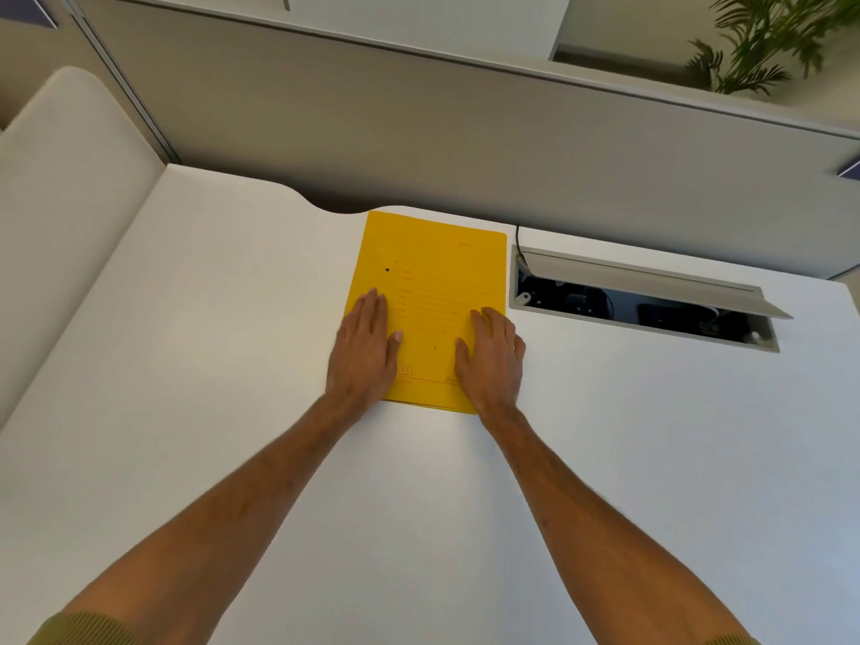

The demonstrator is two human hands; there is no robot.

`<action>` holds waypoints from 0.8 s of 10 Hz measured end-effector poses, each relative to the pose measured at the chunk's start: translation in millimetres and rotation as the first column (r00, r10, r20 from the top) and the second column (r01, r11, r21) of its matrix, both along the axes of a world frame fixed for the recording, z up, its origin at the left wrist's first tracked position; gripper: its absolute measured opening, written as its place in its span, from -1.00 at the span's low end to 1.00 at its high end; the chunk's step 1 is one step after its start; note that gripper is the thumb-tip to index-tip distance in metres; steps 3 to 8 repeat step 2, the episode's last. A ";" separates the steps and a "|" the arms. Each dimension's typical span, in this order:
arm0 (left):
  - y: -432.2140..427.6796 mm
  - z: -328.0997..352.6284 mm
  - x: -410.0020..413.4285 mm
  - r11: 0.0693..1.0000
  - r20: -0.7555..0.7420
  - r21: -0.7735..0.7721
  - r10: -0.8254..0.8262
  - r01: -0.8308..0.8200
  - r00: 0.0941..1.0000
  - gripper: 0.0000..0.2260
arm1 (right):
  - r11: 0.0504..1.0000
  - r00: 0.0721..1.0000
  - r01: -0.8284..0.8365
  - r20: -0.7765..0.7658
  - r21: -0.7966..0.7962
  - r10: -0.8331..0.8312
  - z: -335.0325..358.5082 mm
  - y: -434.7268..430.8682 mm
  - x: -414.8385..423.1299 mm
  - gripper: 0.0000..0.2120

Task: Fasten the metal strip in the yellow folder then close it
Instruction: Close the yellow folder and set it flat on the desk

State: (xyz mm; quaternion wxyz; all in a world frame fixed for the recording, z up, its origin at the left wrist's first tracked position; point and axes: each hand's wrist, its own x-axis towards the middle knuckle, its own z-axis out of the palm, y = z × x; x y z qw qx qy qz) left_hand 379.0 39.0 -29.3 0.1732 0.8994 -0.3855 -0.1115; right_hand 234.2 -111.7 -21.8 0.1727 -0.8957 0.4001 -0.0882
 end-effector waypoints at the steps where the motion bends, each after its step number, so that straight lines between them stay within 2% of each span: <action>1: 2.4 -6.8 -10.6 0.996 0.039 0.054 -0.072 0.070 0.997 -0.37 | 0.998 0.998 -0.063 -0.029 -0.009 0.063 -5.7 6.0 -5.8 -0.51; 8: 1.5 -1.7 -14.0 0.997 0.068 0.054 -0.062 0.058 0.996 -0.36 | 0.995 0.995 -0.096 -0.041 -0.017 0.095 -3.6 4.7 -8.0 -0.50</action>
